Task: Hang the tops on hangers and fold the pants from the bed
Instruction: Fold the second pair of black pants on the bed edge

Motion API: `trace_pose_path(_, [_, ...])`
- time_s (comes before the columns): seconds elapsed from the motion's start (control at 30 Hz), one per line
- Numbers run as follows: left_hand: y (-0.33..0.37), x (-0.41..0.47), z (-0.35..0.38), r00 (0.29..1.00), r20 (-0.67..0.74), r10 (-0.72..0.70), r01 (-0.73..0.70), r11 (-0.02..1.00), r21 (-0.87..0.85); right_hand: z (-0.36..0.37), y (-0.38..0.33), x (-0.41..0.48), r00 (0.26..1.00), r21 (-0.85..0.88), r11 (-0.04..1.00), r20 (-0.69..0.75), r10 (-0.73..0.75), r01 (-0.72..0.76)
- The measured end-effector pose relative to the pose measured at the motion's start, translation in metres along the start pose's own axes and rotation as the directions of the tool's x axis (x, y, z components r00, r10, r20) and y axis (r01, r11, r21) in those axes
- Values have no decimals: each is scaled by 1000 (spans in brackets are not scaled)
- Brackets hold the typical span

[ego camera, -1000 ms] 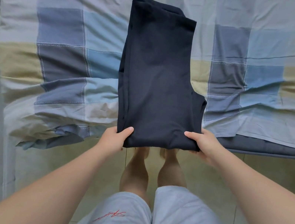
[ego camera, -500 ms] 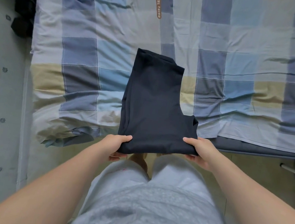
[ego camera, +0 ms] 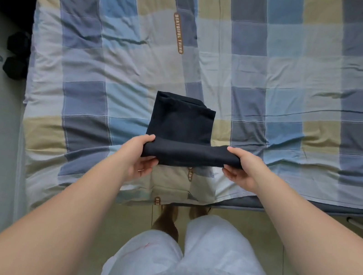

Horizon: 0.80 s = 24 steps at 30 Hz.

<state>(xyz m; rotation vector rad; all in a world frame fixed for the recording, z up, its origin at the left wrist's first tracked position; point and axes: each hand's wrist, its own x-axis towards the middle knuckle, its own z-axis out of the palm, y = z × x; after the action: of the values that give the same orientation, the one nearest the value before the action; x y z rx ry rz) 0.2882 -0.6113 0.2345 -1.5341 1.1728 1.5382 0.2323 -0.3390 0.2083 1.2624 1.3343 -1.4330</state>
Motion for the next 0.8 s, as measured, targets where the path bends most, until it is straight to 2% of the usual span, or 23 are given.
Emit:
trace_pose_path(0.2, [58, 51, 24, 999, -39, 20, -22, 999, -42, 22, -31, 53, 999, 216, 976, 36, 31, -38])
trace_pose_path(0.43, [101, 129, 56, 988, -74, 135, -144, 980, -135, 57, -53, 139, 998, 298, 954, 60, -28, 9])
trace_pose_path(0.5, [103, 153, 63, 973, -100, 207, -215, 973, -87, 66, -51, 165, 994, 273, 959, 55, -94, 75])
trace_pose_path(0.57, [98, 177, 69, 932, -156, 328, -321, 944, 70, 74, -45, 188, 982, 169, 972, 66, -175, 161])
trace_pose_path(0.63, [85, 195, 72, 843, -193, 503, -447, 852, 272, 80, -35, 204, 965, 15, 967, 64, -255, 255])
trace_pose_path(0.67, [76, 203, 72, 783, -171, 597, -508, 774, 378, 82, -28, 211, 950, -66, 948, 68, -306, 310])
trace_pose_path(0.73, [56, 217, 68, 663, -41, 748, -577, 544, 609, 82, -12, 222, 903, -231, 874, 139, -406, 428])
trace_pose_path(0.8, [36, 221, 62, 581, 109, 807, -542, 283, 791, 78, 4, 227, 866, -381, 778, 244, -436, 499])
